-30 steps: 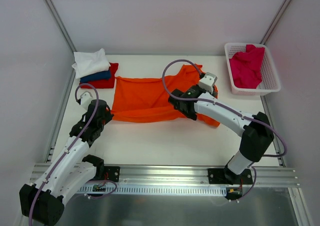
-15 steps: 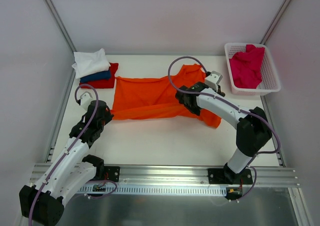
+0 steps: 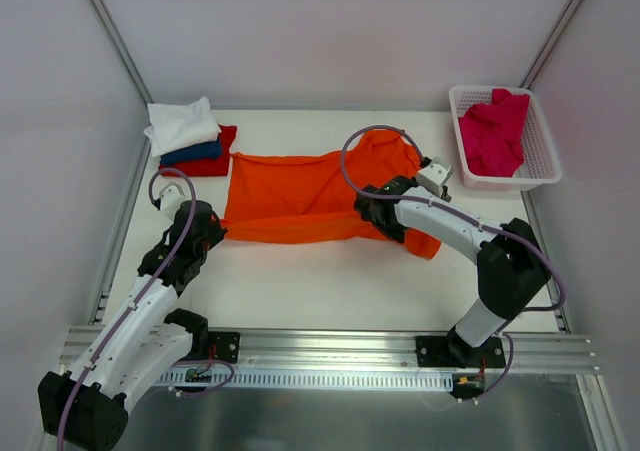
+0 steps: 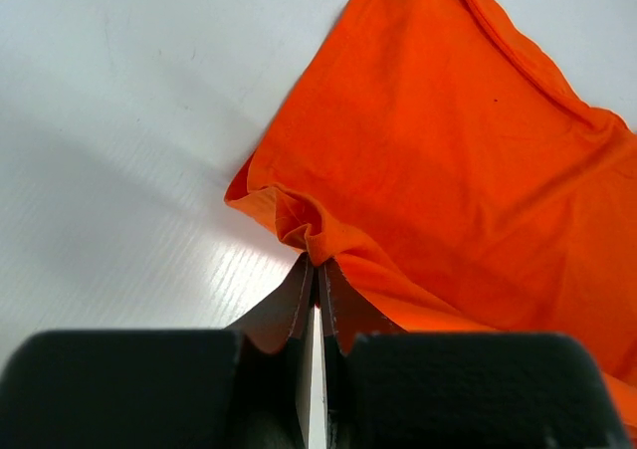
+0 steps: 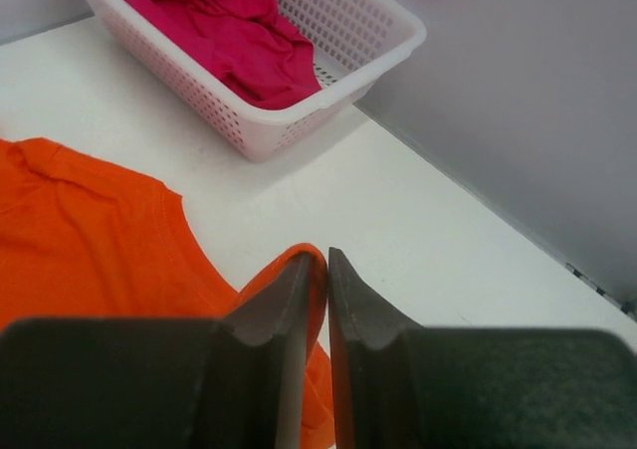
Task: Fold and stack the t-shirts
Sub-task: Flatten out the tshirt
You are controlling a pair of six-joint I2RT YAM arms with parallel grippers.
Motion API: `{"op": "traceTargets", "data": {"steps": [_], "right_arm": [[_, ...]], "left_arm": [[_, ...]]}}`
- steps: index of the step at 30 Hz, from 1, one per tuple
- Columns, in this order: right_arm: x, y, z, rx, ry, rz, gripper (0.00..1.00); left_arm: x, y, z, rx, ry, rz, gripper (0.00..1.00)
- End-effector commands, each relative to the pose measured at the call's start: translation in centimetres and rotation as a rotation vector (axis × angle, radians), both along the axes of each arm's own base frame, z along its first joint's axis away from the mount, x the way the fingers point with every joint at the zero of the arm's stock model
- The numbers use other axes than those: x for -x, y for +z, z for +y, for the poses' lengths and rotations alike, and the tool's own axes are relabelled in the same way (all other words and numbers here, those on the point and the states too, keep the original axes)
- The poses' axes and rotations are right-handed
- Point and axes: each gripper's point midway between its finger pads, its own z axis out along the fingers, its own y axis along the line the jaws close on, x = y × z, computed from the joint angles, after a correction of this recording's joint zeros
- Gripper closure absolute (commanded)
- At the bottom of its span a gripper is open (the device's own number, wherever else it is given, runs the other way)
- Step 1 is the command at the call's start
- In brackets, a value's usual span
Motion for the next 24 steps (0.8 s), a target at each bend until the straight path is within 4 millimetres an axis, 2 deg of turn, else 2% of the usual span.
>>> {"op": "traceTargets", "data": {"steps": [1,4,11,15,21,24], "right_arm": [[0.2,6.1,-2.7,0.306,0.104,-0.082,0.85],[0.4,6.5,-3.0,0.258,0.098,-0.131,0.81],[1.9,9.7,-4.3,0.077,0.080,-0.338,0.76],[2.0,10.9,-4.0,-0.007,0.086,-0.427,0.67],[1.6,11.3,-3.1,-0.139,0.104,-0.553,0.43],[1.1,11.4,-2.3,-0.178,0.115,-0.587,0.34]], "left_arm": [[-0.2,0.7,-0.3,0.010,-0.012,-0.036,1.00],[-0.1,0.7,-0.3,0.010,-0.011,-0.040,1.00],[-0.1,0.6,-0.4,0.018,-0.011,-0.036,1.00],[-0.2,0.5,-0.5,0.025,-0.010,-0.032,1.00],[-0.1,0.6,-0.4,0.025,-0.010,-0.037,1.00],[-0.1,0.5,-0.4,0.023,-0.009,-0.035,1.00]]}}
